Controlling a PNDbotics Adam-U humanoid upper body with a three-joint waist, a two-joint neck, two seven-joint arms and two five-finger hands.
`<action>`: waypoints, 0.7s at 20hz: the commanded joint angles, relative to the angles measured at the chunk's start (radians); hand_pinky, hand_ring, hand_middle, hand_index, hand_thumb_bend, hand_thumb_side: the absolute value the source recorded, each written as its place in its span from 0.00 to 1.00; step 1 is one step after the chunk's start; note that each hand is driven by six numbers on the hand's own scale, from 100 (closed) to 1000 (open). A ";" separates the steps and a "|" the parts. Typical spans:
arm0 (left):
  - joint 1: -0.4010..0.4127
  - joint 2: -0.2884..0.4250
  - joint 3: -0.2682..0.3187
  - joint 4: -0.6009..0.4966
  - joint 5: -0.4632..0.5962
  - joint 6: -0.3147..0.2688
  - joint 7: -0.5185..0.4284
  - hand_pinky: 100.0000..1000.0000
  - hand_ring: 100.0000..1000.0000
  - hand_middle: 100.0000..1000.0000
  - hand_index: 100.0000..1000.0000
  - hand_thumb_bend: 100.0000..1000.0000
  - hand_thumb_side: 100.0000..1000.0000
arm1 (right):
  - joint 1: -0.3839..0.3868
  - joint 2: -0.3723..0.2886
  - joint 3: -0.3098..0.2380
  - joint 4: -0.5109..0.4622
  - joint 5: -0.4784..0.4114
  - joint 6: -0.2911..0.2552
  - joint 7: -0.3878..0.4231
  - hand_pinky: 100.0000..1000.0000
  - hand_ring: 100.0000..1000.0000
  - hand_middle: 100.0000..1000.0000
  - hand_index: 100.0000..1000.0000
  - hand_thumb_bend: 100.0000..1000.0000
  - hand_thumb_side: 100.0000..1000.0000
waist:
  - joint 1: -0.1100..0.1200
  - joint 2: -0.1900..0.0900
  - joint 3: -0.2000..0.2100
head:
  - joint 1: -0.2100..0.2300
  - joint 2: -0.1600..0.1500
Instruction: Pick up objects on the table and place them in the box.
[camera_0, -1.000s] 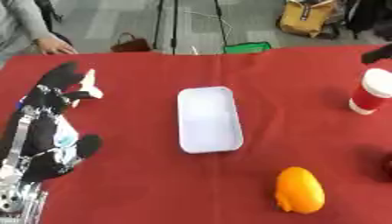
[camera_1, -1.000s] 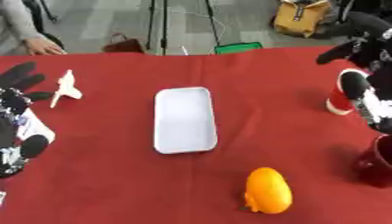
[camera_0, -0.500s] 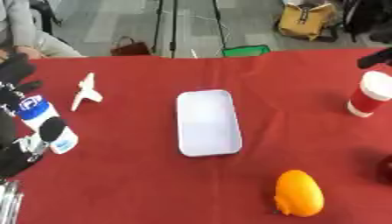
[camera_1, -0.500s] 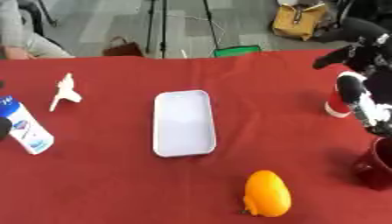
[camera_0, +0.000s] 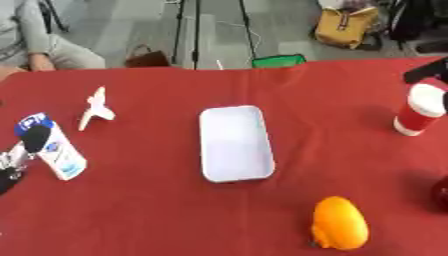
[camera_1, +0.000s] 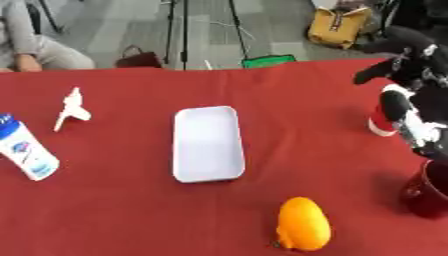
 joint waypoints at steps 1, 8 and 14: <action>-0.001 0.009 0.024 -0.018 -0.041 0.034 0.031 0.80 0.89 0.87 0.87 0.98 0.46 | -0.006 -0.010 -0.010 -0.006 0.002 -0.001 -0.001 0.72 0.63 0.80 0.97 0.12 0.37 | -0.003 -0.018 0.002 | -0.001 -0.006; 0.017 0.016 0.050 -0.015 -0.059 0.098 0.091 0.80 0.89 0.87 0.87 0.99 0.45 | -0.001 -0.009 -0.013 -0.003 0.005 -0.003 -0.003 0.72 0.63 0.80 0.97 0.12 0.37 | -0.006 -0.019 0.006 | 0.000 -0.008; 0.023 0.007 0.049 0.054 -0.064 0.127 0.067 0.80 0.90 0.88 0.88 1.00 0.48 | -0.002 -0.008 -0.014 -0.001 0.004 -0.005 0.000 0.73 0.63 0.80 0.97 0.11 0.37 | -0.009 -0.016 0.003 | 0.003 -0.008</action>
